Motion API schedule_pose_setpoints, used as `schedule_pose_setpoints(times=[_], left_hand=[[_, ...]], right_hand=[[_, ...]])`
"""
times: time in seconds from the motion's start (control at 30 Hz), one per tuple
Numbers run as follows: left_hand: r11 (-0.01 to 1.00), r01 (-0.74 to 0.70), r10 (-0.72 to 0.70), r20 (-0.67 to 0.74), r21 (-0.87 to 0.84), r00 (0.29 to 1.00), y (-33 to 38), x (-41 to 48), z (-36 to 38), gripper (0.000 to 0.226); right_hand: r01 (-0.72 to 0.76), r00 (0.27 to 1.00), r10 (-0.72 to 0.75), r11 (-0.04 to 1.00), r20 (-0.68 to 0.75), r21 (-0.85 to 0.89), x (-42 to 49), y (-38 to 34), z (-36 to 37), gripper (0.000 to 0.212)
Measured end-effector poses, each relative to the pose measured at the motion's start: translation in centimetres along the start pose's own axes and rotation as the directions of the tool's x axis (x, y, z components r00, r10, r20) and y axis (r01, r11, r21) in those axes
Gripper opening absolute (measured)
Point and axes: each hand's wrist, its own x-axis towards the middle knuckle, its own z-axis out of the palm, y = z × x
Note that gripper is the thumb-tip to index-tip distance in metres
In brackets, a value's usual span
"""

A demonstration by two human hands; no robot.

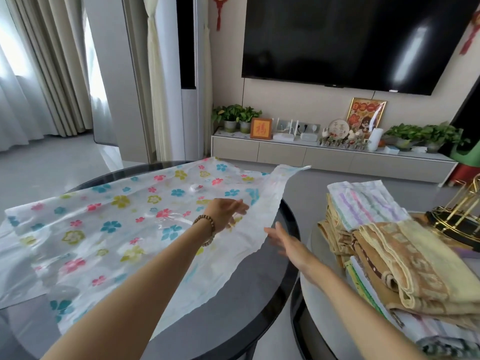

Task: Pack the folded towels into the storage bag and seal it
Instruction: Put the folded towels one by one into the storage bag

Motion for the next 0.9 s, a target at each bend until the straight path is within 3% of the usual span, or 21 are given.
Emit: schedule_pose_setpoints(times=[0.17,0.33,0.4,0.53,0.63,0.73,0.9], left_hand=[[1.000,-0.015,0.014,-0.009,-0.018,1.000,2.2,2.5,2.4,0.036],[0.999,-0.040,0.040,0.014,-0.025,0.999,3.6,4.6,6.1,0.035],[0.999,-0.045,0.045,0.015,-0.023,0.999,4.0,5.3,7.4,0.034],[0.999,-0.052,0.052,0.017,-0.010,0.999,4.0,6.8,9.1,0.034],[0.998,-0.060,0.060,0.017,-0.005,0.998,3.6,7.6,9.8,0.032],[0.998,-0.068,0.068,0.019,0.000,0.997,3.1,8.0,10.2,0.031],[0.998,-0.066,0.066,0.012,0.016,0.998,2.8,8.3,11.0,0.032]], right_hand=[[0.097,0.990,-0.098,0.995,-0.099,-0.012,-0.3,-2.7,-7.9,0.042],[0.194,0.921,-0.193,0.980,-0.337,-0.032,-0.3,-2.7,-16.5,0.022],[0.183,0.894,-0.193,0.981,-0.405,-0.064,0.7,-1.9,-19.4,0.030],[-0.053,0.880,-0.050,0.978,-0.472,-0.203,2.3,-0.5,-24.5,0.076],[-0.266,0.863,0.169,0.953,-0.476,-0.144,2.4,0.6,-27.5,0.102],[-0.360,0.859,0.291,0.928,-0.420,-0.093,2.7,1.8,-28.8,0.105],[-0.394,0.852,0.328,0.915,-0.409,-0.087,3.5,2.6,-28.8,0.090]])
